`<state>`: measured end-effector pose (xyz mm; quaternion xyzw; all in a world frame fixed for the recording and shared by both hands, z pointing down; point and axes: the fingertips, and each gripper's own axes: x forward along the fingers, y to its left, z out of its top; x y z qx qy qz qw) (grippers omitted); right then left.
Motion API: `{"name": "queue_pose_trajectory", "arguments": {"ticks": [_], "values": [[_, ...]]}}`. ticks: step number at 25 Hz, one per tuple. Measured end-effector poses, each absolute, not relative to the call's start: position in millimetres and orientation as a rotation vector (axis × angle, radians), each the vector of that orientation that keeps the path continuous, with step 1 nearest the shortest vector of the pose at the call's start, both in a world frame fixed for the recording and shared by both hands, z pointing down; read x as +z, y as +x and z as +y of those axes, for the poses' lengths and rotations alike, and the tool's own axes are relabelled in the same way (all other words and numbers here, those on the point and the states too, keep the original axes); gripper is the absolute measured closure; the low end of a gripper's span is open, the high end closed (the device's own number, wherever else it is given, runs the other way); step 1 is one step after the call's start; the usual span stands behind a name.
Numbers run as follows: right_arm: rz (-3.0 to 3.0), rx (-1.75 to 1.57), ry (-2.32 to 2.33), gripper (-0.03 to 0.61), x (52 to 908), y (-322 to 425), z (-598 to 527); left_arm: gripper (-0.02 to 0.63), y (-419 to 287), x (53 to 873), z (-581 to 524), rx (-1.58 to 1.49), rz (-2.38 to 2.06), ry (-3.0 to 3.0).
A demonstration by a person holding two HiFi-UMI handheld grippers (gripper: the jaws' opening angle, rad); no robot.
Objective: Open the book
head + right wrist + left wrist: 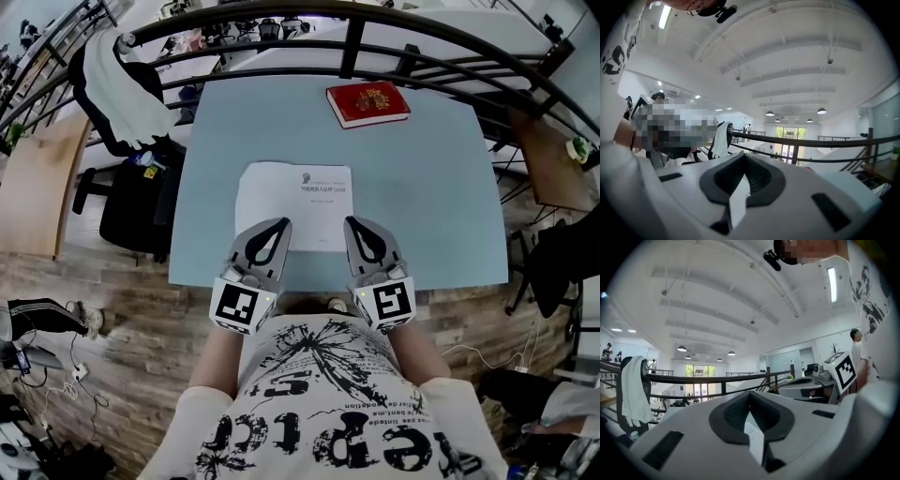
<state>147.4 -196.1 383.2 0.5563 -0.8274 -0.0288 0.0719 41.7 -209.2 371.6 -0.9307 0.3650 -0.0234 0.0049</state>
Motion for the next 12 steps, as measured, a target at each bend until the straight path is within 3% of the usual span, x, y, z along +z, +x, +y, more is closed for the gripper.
{"name": "queue_pose_trajectory", "arguments": {"ticks": [12], "values": [[-2.481,-0.078,1.674,0.568,382.9,147.8,-193.8,0.595,36.2,370.3,-209.9,-0.079,1.194,-2.922]]}}
